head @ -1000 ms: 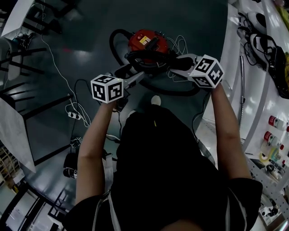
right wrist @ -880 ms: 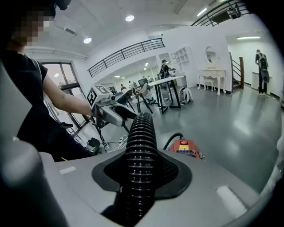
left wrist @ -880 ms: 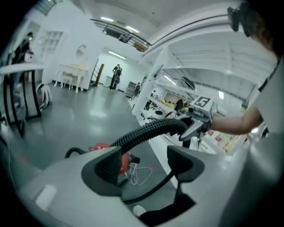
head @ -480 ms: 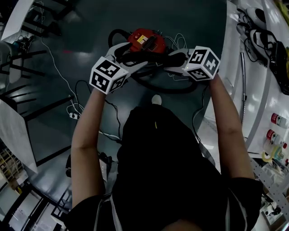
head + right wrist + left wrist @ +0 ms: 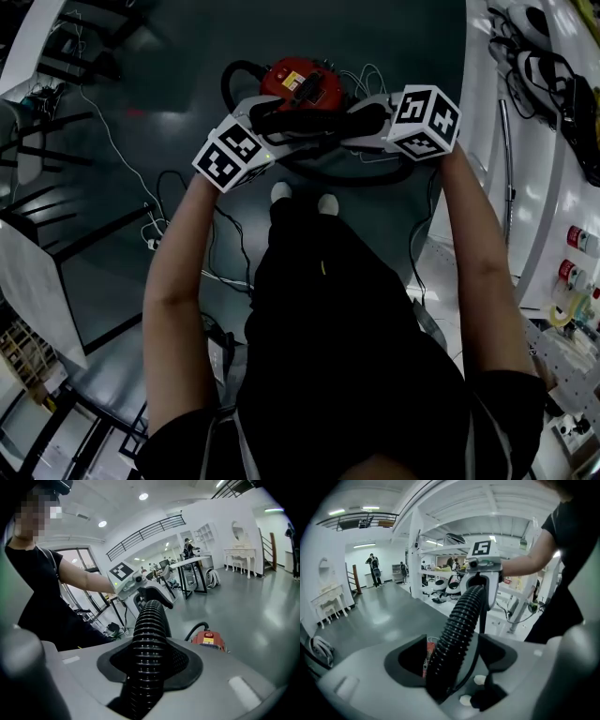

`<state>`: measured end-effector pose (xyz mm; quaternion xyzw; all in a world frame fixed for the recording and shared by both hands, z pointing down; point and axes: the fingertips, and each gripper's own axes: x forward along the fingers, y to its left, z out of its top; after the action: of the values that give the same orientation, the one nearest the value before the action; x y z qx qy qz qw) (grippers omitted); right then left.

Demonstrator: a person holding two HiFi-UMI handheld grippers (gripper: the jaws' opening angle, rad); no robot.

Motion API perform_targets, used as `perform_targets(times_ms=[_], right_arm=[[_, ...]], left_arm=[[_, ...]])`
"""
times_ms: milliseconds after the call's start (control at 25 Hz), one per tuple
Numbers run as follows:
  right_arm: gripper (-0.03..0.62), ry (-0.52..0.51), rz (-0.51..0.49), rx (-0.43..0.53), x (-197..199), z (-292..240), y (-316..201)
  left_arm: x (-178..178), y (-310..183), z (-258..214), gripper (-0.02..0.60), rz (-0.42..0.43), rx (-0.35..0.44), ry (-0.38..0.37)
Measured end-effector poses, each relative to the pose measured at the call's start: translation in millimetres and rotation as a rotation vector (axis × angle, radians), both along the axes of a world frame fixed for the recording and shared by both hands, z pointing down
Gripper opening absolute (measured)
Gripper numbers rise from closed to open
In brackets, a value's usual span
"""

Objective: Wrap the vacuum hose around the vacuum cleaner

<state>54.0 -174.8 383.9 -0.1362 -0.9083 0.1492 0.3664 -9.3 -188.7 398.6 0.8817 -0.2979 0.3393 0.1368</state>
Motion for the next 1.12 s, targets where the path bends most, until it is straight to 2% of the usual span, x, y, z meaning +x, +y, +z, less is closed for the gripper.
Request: perform_targets(times_ms=[120, 360, 560, 600, 720, 960, 1120], right_arm=[[0.145, -0.014, -0.007, -0.024, -10, -7, 2], [0.147, 0.002, 0.046, -0.029, -18, -1, -5], [0.155, 0.006, 0.115, 0.053, -33, 8, -13], [0.165, 0.009, 0.145, 0.079, -37, 10, -17], [0.252, 0.021, 0.247, 0.141, -45, 13, -32], [0.349, 0.028, 0.406, 0.25, -49, 13, -52], [0.36, 0.044, 0.507, 0.361, -48, 11, -61]], left_arm=[[-7, -6, 3, 0.232, 0.027, 0.052, -0.069], [-16, -11, 7, 0.212, 0.038, 0.021, -0.076], [-33, -14, 13, 0.21, 0.02, -0.014, -0.083], [-37, -15, 14, 0.209, 0.014, -0.019, -0.08], [-48, -16, 16, 0.209, -0.003, -0.031, -0.062], [-62, -20, 21, 0.208, -0.005, -0.048, -0.02], [-75, -24, 23, 0.207, 0.004, -0.047, 0.008]])
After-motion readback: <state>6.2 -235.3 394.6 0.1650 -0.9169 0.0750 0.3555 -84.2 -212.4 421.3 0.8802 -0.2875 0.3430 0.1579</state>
